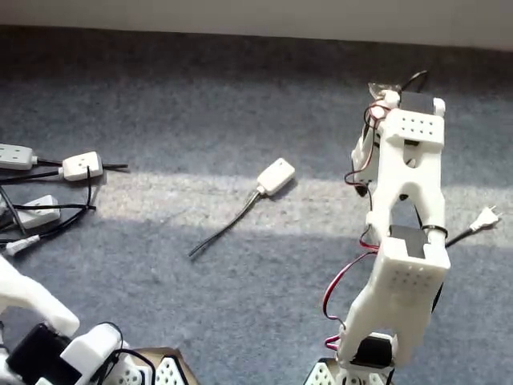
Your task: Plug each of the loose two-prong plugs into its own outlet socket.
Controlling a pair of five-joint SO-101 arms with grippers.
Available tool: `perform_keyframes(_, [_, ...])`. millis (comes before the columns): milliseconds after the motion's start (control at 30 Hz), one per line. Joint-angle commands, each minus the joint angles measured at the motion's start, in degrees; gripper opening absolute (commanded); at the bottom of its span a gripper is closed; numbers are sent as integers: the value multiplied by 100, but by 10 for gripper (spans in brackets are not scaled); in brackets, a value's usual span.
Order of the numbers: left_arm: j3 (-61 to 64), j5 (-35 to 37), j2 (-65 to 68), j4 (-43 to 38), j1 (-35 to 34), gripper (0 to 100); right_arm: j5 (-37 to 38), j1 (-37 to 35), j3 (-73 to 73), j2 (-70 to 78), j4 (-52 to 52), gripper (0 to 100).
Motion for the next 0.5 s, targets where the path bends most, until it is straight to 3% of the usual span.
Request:
perform_keyframes(0, [-892,-765,127,-18,-541,380,70,-4,-22,-347,207,267])
perform_keyframes(200, [-1859,-835,1815,334,-699,323,70,-4,-13,-338,207,267])
perform_keyframes(333, [-3257,-1653,3284,1064,-673,300,70,31,-4,-338,215,267])
perform_keyframes(467, [-4813,-1785,4497,1574,-716,284,70,31,-4,-338,215,267])
